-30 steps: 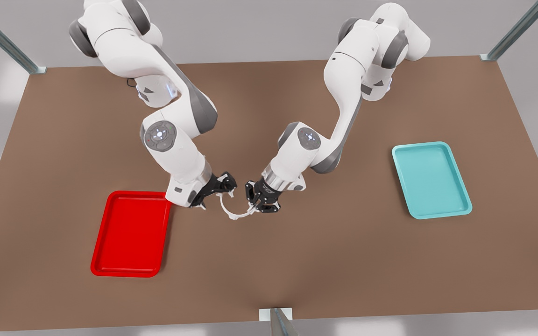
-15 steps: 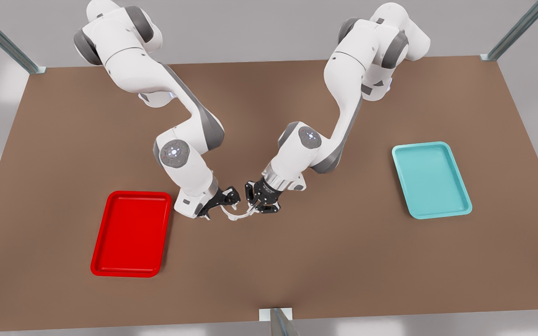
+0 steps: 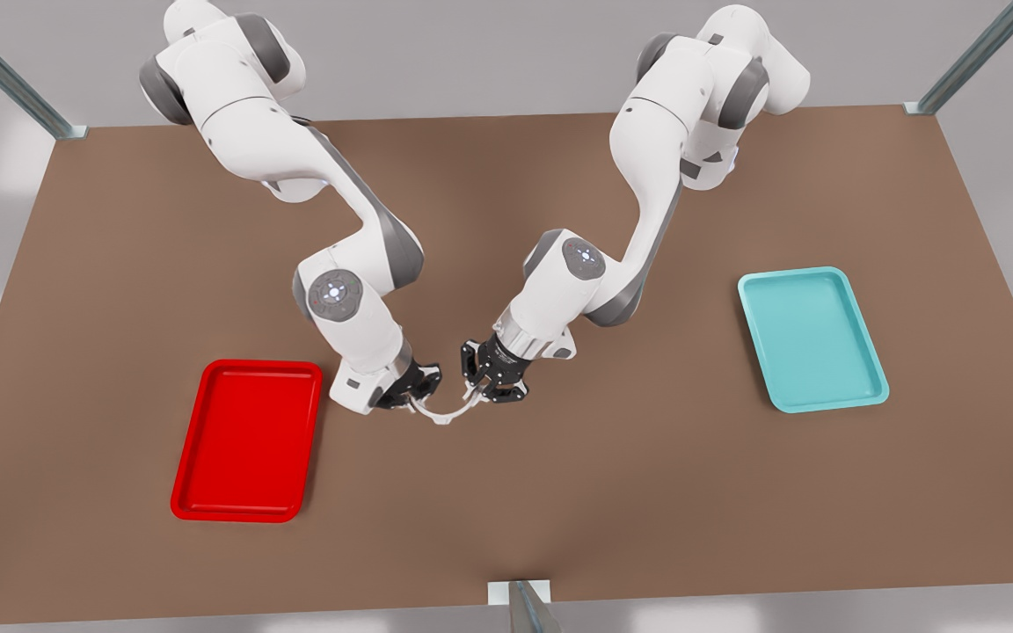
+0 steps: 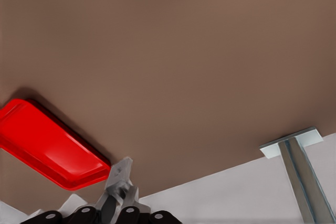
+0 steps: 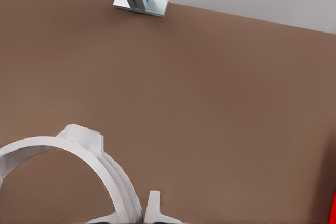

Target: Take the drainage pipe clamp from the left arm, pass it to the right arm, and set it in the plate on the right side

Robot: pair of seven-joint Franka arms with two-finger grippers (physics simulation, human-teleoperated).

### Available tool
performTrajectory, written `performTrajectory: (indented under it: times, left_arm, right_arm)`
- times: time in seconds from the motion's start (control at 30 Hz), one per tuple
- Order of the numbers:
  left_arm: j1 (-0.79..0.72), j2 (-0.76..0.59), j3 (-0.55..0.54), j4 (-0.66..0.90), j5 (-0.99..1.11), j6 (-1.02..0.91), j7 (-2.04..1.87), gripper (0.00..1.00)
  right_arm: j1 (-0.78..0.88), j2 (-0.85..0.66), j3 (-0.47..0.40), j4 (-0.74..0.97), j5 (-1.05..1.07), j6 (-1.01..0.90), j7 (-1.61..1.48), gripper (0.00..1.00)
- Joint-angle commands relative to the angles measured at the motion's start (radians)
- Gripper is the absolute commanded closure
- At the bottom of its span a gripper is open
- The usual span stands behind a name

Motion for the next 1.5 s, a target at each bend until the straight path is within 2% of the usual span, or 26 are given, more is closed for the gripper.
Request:
performTrajectory:
  times: [0.0, 0.23, 0.37, 0.43, 0.47, 0.5, 0.6, 0.67, 0.7, 0.73, 0.77, 0.8, 0.87, 0.9, 0.93, 0.97, 1.13, 1.17, 1.23, 1.27, 1.3, 1.33, 1.37, 1.47]
  left_arm:
    - [-0.002, -0.001, 0.000, 0.001, 0.002, 0.000, -0.620, 0.00]
    - [0.006, -0.021, 0.005, 0.001, 0.016, -0.014, -0.582, 0.00]
    - [0.061, -0.058, 0.002, -0.001, 0.008, -0.176, -0.291, 0.00]
    - [0.135, -0.083, 0.003, -0.004, -0.010, -0.354, 0.140, 0.00]
    - [0.172, -0.087, 0.008, -0.007, -0.003, -0.423, 0.428, 0.00]
    - [0.239, -0.101, 0.014, -0.009, -0.001, -0.498, 0.734, 0.00]
    - [0.397, -0.152, 0.043, -0.009, 0.051, -0.652, 1.467, 0.00]
    - [0.498, -0.224, 0.043, -0.009, 0.109, -0.756, 1.906, 0.00]
    - [0.560, -0.291, 0.025, -0.039, 0.129, -0.829, 2.192, 0.00]
    - [0.598, -0.399, 0.012, -0.131, 0.278, -0.911, 2.584, 0.00]
    - [0.695, -0.497, -0.093, -0.211, 0.390, -0.917, 2.736, 0.00]
    - [0.765, -0.592, -0.152, -0.266, 0.433, -0.916, 2.824, 0.00]
    - [0.799, -0.655, -0.152, -0.271, 0.438, -0.919, 2.923, 0.00]
    - [0.792, -0.650, -0.152, -0.274, 0.438, -0.914, 2.916, 0.00]
    - [0.785, -0.640, -0.150, -0.272, 0.438, -0.919, 2.858, 0.00]
    - [0.782, -0.629, -0.152, -0.268, 0.439, -0.920, 2.861, 0.00]
    - [0.727, -0.572, -0.152, -0.248, 0.505, -0.922, 2.854, 0.00]
    - [0.730, -0.572, -0.152, -0.248, 0.504, -0.922, 2.850, 0.00]
    - [0.729, -0.571, -0.152, -0.248, 0.504, -0.922, 2.848, 0.00]
    - [0.727, -0.563, -0.152, -0.248, 0.505, -0.920, 2.848, 0.00]
    - [0.727, -0.554, -0.152, -0.248, 0.508, -0.919, 2.850, 0.00]
    - [0.727, -0.554, -0.152, -0.248, 0.507, -0.917, 2.851, 0.00]
    - [0.724, -0.554, -0.152, -0.248, 0.507, -0.916, 2.853, 0.00]
    - [0.721, -0.555, -0.153, -0.248, 0.507, -0.920, 2.854, 0.00]
  right_arm:
    - [0.000, -0.001, 0.000, -0.001, -0.021, 0.003, 0.027, 0.79]
    - [-0.009, -0.013, 0.000, -0.024, -0.023, -0.006, 0.023, 0.79]
    - [-0.053, -0.027, 0.006, -0.102, -0.023, 0.049, 0.021, 0.79]
    - [-0.159, -0.096, 0.011, -0.220, -0.021, 0.052, -0.092, 0.79]
    - [-0.308, -0.115, 0.089, -0.274, -0.021, 0.054, -0.232, 0.79]
    - [-0.509, -0.116, 0.221, -0.329, -0.023, 0.075, -0.301, 0.79]
    - [-0.714, -0.073, 0.229, -0.349, -0.023, 0.100, -0.600, 0.79]
    - [-0.788, -0.023, 0.227, -0.348, -0.023, 0.131, -0.703, 0.79]
    - [-0.813, -0.003, 0.224, -0.348, -0.023, 0.131, -0.721, 0.79]
    - [-0.819, 0.007, 0.221, -0.348, -0.023, 0.129, -0.723, 0.79]
    - [-0.821, 0.013, 0.220, -0.348, -0.024, 0.128, -0.723, 0.79]
    - [-0.821, 0.017, 0.218, -0.348, -0.024, 0.123, -0.724, 0.79]
    - [-0.827, 0.026, 0.218, -0.348, -0.070, 0.120, -0.721, 0.79]
    - [-0.831, 0.034, 0.218, -0.348, -0.072, 0.114, -0.720, 0.76]
    - [-0.831, 0.039, 0.218, -0.348, -0.072, 0.106, -0.712, 0.29]
    - [-0.833, 0.040, 0.218, -0.348, -0.072, 0.106, -0.709, 0.00]
    - [-0.825, 0.011, 0.220, -0.300, -0.072, 0.074, -0.709, 0.00]
    - [-0.821, -0.056, 0.230, -0.227, -0.090, -0.055, -0.646, 0.00]
    - [-0.813, -0.099, 0.353, 0.077, -0.104, -0.457, -0.395, 0.00]
    - [-0.813, -0.145, 0.419, 0.133, -0.104, -0.553, -0.274, 0.00]
    - [-0.703, -0.245, 0.338, 0.133, -0.101, -0.561, -0.263, 0.00]
    - [-0.502, -0.309, 0.069, 0.093, -0.038, -0.598, -0.280, 0.00]
    - [-0.345, -0.375, -0.121, -0.013, -0.017, -0.593, -0.276, 0.00]
    - [-0.204, -0.375, -0.271, -0.013, 0.037, -0.619, -0.261, 0.00]
